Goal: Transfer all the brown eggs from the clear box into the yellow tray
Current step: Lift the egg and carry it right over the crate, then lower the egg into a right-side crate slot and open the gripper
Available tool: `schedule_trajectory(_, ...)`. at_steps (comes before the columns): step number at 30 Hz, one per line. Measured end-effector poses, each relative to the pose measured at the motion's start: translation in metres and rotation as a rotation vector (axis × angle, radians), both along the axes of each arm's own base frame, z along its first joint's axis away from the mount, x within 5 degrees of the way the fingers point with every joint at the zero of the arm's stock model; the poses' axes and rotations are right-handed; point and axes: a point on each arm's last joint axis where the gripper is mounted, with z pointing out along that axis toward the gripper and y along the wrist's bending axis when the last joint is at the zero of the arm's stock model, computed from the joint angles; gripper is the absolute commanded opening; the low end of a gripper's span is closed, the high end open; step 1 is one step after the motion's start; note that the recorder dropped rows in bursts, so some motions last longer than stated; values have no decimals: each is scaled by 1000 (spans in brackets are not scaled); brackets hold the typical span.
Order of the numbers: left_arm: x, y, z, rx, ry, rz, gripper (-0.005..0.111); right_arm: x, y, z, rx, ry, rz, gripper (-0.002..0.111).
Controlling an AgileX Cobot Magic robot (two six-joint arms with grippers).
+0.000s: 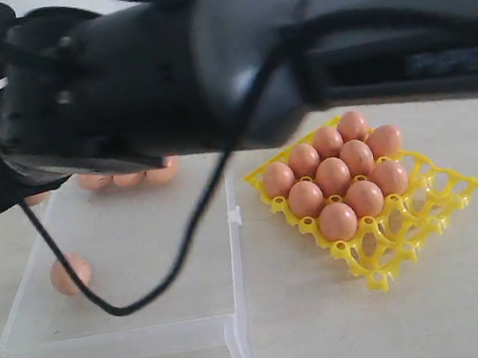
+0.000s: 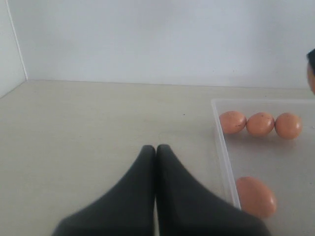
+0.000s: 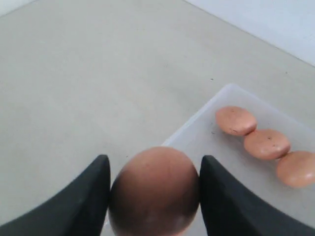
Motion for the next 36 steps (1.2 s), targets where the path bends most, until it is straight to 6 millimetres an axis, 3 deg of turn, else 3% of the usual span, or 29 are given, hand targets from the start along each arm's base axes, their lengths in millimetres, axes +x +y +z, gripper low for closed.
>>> schedule_trajectory(2,0,0,0,0,0,0,-4,-4,-28,-4,36,10,35,0)
schedule_trajectory(6,0,0,0,0,0,0,-4,12,-104,-13,123,59,-36,0)
schedule_trajectory(11,0,0,0,0,0,0,-4,30,-211,7,424,5,-163,0)
schedule_trajectory(15,0,0,0,0,0,0,-4,44,-287,11,534,-70,-264,0)
schedule_trajectory(16,0,0,0,0,0,0,-4,49,-309,9,534,-66,-271,0)
schedule_trajectory(18,0,0,0,0,0,0,-4,52,-334,0,539,-21,-199,0)
schedule_trajectory(22,0,0,0,0,0,0,-4,60,-390,-37,543,194,-83,0)
schedule_trajectory(25,0,0,0,0,0,0,-4,73,-417,-64,620,258,-181,0)
schedule_trajectory(27,0,0,0,0,0,0,-4,78,-423,-79,585,240,-187,0)
schedule_trajectory(32,0,0,0,0,0,0,-4,82,-415,-102,259,72,-21,0)
schedule_trajectory(36,0,0,0,0,0,0,-4,90,-408,-115,71,32,-29,0)
